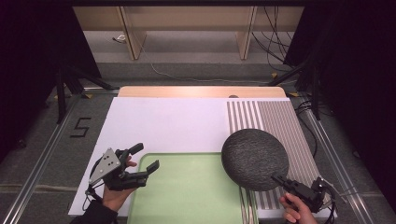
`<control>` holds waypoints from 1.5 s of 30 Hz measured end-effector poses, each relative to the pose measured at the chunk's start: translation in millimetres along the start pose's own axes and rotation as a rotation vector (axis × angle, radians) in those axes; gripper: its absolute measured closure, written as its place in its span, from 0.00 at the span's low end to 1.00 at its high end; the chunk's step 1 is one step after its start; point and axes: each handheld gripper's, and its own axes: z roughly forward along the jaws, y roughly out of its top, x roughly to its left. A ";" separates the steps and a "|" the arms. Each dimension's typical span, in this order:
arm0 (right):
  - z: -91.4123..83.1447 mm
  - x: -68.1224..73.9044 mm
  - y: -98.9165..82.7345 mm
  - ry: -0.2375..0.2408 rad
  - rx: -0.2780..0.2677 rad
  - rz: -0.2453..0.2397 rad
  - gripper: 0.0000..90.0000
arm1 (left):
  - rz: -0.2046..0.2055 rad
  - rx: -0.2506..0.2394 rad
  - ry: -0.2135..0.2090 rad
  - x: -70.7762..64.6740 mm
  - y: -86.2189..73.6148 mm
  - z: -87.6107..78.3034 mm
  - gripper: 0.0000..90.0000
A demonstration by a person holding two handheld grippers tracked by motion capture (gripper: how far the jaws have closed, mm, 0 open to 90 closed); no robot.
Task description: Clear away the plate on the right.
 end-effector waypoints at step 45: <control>69.4 10.9 -71.5 -0.043 0.380 -0.103 0.93 | 0.000 -0.006 0.002 0.3 0.4 -1.3 0.19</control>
